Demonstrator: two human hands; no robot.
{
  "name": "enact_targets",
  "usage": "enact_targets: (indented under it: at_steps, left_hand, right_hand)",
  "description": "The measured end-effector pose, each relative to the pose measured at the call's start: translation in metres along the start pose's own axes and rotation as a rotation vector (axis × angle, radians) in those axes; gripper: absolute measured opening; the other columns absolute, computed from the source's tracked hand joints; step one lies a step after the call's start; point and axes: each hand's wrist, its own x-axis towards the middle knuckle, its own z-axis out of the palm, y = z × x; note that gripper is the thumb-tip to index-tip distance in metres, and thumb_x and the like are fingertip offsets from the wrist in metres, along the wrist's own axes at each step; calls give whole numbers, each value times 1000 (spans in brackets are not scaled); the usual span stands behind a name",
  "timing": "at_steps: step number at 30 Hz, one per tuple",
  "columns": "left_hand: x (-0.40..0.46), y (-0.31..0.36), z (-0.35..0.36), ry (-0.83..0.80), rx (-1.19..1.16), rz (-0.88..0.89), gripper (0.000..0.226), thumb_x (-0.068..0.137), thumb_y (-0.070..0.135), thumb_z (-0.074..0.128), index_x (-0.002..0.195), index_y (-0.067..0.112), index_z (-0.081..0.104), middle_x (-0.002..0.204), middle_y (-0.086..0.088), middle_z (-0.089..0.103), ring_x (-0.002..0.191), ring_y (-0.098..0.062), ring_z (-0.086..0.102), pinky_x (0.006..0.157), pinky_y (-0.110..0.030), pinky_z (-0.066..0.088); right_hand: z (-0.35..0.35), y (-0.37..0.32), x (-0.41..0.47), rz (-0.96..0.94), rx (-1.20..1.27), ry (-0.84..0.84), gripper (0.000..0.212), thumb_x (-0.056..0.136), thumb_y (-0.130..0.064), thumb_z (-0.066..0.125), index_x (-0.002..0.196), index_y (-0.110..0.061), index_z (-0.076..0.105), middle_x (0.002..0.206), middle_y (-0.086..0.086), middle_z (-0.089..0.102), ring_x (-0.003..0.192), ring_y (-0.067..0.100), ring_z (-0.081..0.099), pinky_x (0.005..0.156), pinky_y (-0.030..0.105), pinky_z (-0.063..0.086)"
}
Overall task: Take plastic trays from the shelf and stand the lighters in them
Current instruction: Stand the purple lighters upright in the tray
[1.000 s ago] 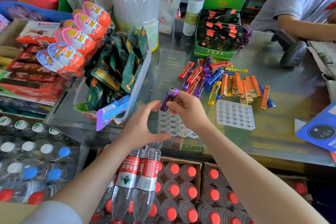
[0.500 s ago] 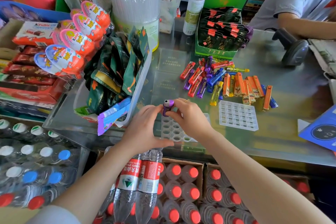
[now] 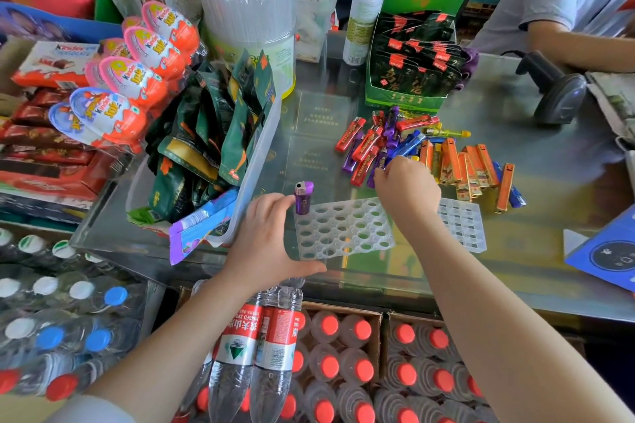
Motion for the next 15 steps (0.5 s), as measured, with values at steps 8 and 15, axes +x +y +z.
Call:
enact_targets:
  at_steps: [8,15]
  left_hand:
    - [2,-1,1,-15,3,20,93,48,70,53,119,11,46,117,-2,42,115,-16,31,98,-23,21]
    - [4,4,-2,-67,14,-10,96,45,74,48,122,17,41,123,0,37,120,-19,29,101,-31,24]
  right_hand:
    - [-3,-6,18,196,272,-111,38,80,-36,67,65,-9,44,67,6,54,67,28,55,56,30,44]
    - [-11,-17,24,244,382,-242,14,76,-18,63,72,-9,54,78,7,65,61,20,56,43,23,34]
